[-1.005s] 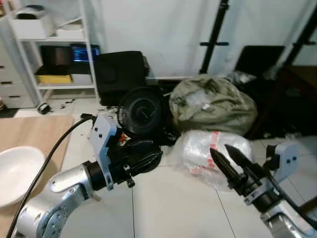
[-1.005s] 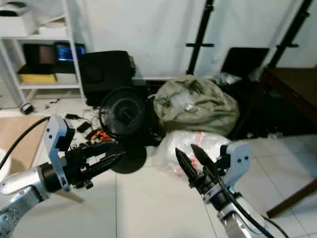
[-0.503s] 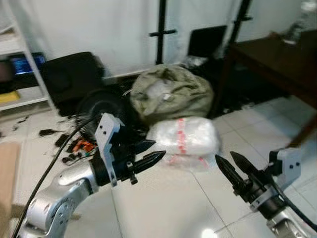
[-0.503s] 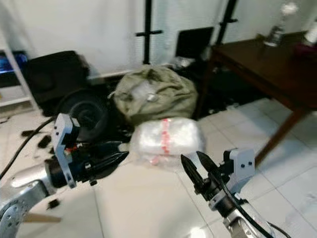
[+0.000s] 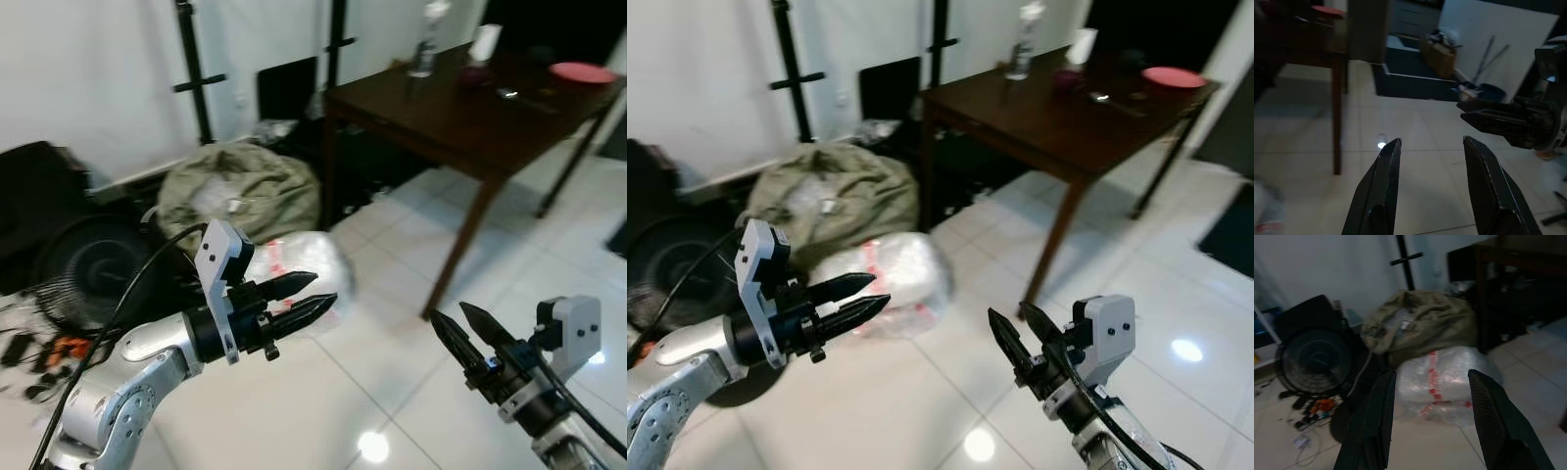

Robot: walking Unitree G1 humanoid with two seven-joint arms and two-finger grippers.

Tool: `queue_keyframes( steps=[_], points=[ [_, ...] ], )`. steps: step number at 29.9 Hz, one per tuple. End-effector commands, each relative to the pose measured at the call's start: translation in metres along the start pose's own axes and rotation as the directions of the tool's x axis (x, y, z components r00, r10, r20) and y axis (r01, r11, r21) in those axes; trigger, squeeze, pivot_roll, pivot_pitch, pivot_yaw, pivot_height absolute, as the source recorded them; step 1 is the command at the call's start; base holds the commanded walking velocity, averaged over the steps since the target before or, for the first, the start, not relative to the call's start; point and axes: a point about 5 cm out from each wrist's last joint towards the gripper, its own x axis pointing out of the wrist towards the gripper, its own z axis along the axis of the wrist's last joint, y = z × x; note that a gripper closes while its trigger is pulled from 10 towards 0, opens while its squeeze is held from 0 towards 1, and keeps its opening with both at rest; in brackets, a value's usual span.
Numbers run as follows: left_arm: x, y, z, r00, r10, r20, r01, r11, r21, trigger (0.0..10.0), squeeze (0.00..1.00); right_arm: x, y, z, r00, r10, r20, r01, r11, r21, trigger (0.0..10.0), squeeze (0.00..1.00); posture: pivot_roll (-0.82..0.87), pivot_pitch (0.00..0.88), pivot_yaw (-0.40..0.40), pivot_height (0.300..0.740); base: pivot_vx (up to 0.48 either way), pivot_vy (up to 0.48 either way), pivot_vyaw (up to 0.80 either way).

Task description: Setting the table

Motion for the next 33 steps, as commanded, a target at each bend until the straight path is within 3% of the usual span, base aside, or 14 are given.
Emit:
queue_keyframes(
  steps=[1, 33],
  points=[
    [-0.003, 0.001, -0.006, 1.0, 0.012, -0.009, -0.012, 1.0, -0.023, 10.0, 0.0, 0.0, 0.004, -0.004, 1.0, 0.012, -0.02, -0.012, 1.0, 0.005, 10.0, 0.0, 0.01, 0.126, 0.091, 0.74, 0.0, 0.0, -0.75],
    [-0.007, 0.001, -0.013, 0.998, 0.068, -0.014, -0.068, 0.997, -0.037, 10.0, 0.0, 0.01, 0.016, -0.01, 0.996, 0.079, -0.032, -0.077, 0.996, 0.045, 10.0, 0.0, 0.02, 0.122, 0.066, 0.74, 0.0, 0.0, -0.75]
  ],
)
